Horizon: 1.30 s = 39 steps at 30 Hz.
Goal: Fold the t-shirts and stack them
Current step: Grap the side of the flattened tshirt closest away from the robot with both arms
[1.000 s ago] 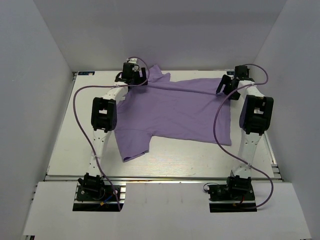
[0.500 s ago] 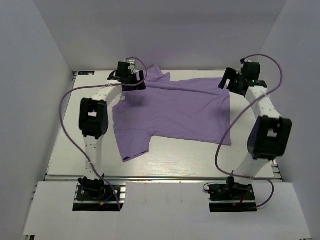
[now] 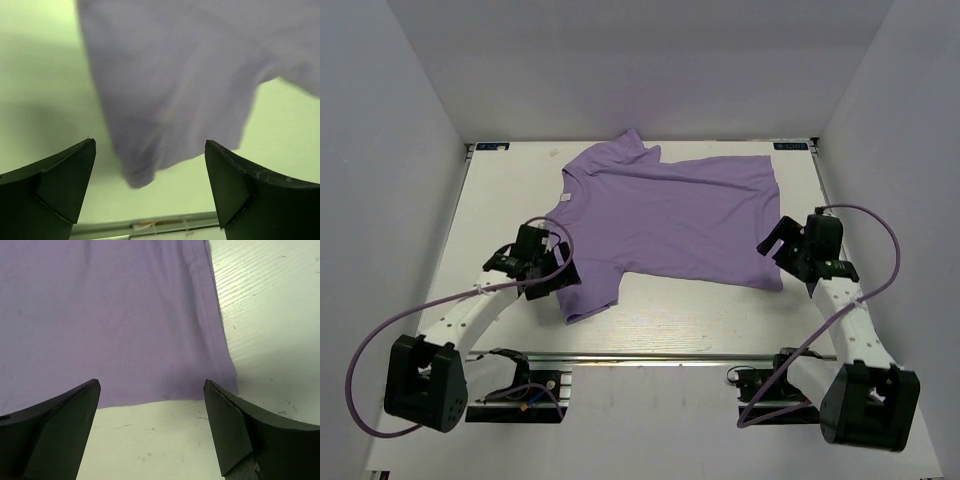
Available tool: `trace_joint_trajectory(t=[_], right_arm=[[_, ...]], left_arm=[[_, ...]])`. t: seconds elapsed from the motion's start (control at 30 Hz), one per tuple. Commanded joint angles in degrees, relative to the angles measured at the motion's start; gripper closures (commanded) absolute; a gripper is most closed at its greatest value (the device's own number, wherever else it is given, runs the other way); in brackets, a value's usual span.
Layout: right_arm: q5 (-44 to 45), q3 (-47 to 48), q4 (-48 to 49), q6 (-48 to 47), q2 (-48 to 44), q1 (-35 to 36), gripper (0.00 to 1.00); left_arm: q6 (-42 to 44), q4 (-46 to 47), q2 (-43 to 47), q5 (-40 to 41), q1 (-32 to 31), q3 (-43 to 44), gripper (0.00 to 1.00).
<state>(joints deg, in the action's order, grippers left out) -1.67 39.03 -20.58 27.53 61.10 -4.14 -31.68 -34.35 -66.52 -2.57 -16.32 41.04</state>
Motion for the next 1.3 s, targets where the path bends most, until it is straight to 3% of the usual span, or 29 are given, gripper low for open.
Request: trace_joint_trajectory(t=[0.0, 0.1, 0.23, 0.37, 0.47, 0.6, 0.77, 0.83, 1.07, 1.1, 1.2, 1.27], right_arm=[[3.6, -3.3, 1.2, 3.1, -5.5, -0.3, 0.1], [5.3, -4.4, -0.4, 2.8, -7.9, -0.4, 0.1], [7.1, -4.2, -3.6, 1.7, -9.0, -0.4, 0.1], [8.1, -5.0, -4.8, 1.6, -8.6, -0.5, 0.1], [8.1, -6.3, -4.7, 2.1, -7.8, -0.5, 0.1], [7.6, -7.6, -5.5, 2.3, -7.0, -0.4, 0.12], [8.8, -9.8, -4.6, 2.6, -5.8, -0.4, 0.18], [9.2, -10.2, -3.2, 3.1, -4.4, -0.4, 0.26], [7.0, -10.9, 4.9, 5.4, 2.3, -0.5, 0.3], [6.6, -10.8, 5.7, 5.9, 3.7, -0.5, 0.43], [2.9, -10.9, 6.8, 6.4, 6.1, -0.4, 0.55], [2.6, -11.2, 6.1, 6.3, 6.3, -0.5, 0.72]], left_arm=[[-4.4, -5.0, 5.1, 2.4, -0.5, -5.2, 0.0], [-5.1, -3.8, 8.2, 1.0, -0.5, -11.0, 0.0], [-6.6, -1.2, 8.9, -2.0, -0.5, -14.8, 0.18], [-8.0, -1.2, 8.3, -1.5, -1.0, -17.1, 0.47], [-8.0, 1.6, 8.3, -2.1, -1.0, -19.3, 0.58], [-6.8, 3.8, 6.8, -3.1, -1.5, -19.8, 1.0], [-5.6, 6.9, 6.8, -5.6, -2.1, -20.9, 1.0], [-5.6, 6.9, 6.8, -5.6, -2.1, -20.9, 1.0], [-5.1, 4.9, 7.4, -6.7, -2.1, -20.9, 1.0], [-5.1, 4.9, 6.8, -7.6, -2.1, -20.4, 1.0], [-5.1, 3.2, 6.8, -10.5, -2.1, -19.8, 1.0], [-5.1, 0.3, 7.5, -11.1, -2.1, -19.1, 1.0]])
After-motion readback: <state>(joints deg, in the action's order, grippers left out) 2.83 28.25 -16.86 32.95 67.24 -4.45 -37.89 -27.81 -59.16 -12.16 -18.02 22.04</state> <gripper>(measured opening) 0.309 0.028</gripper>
